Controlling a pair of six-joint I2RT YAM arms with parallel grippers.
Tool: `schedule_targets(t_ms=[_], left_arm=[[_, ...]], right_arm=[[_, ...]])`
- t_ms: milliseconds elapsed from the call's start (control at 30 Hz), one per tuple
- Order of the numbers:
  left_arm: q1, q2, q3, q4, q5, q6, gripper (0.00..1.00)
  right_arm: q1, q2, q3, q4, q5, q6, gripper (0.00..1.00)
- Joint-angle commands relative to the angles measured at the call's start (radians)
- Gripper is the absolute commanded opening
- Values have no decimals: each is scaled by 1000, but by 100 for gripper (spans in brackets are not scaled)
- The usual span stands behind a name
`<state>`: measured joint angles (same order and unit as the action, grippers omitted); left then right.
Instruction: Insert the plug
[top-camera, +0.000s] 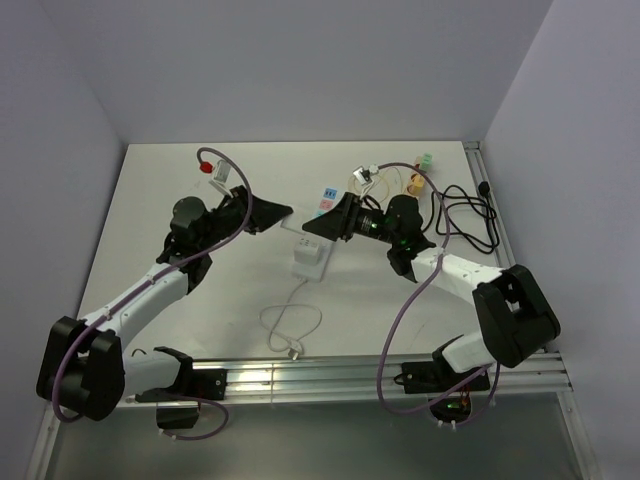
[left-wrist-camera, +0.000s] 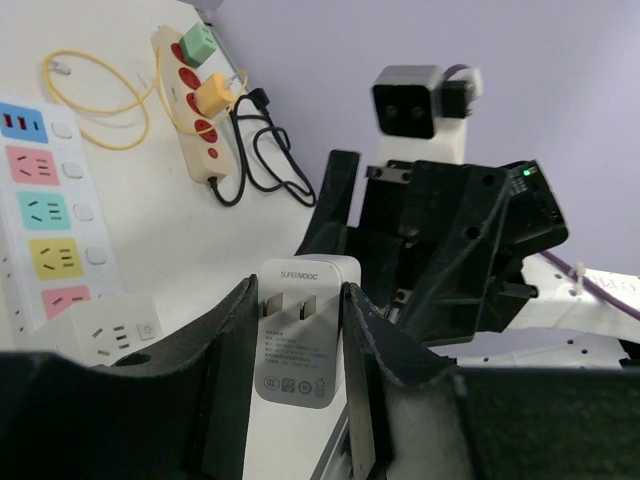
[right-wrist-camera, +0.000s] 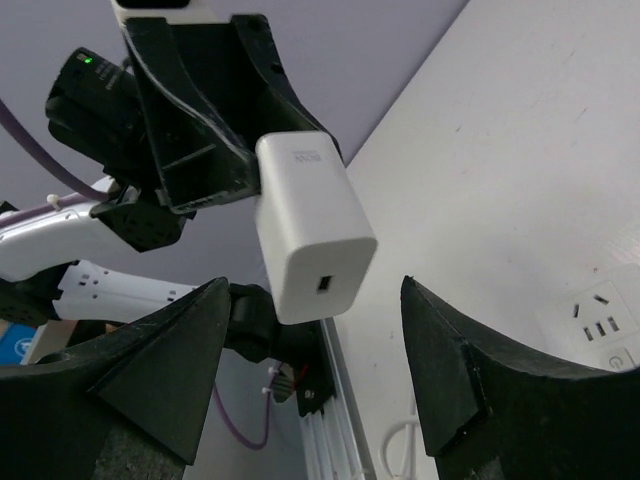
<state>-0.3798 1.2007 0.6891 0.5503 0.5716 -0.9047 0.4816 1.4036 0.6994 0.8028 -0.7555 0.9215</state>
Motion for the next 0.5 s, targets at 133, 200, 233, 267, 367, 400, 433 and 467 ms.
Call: schedule_targets(t_ms=[133, 200, 233, 267, 367, 400, 433, 467], left_arm=[[1, -1, 9, 134, 27, -49, 0], [1, 2, 9, 135, 36, -54, 0], [1, 0, 4, 138, 36, -56, 0], [1, -3, 3, 138, 34, -56, 0], [1, -15, -7, 131, 27, -53, 0], [1, -15, -8, 129, 28, -53, 0], [1, -15, -11, 132, 28, -56, 0], [1, -15, -14, 138, 28, -57, 0]], right_arm=[[41, 37, 41, 105, -12, 62, 74], [45, 37, 38, 116, -5, 68, 74], [45, 35, 40, 121, -4, 68, 74], [45, 35, 40, 124, -5, 68, 74], [45, 32, 48, 130, -4, 71, 74], [45, 34, 54, 124, -7, 68, 73], [45, 35, 58, 128, -10, 69, 73], [45, 34, 61, 130, -8, 74, 71]])
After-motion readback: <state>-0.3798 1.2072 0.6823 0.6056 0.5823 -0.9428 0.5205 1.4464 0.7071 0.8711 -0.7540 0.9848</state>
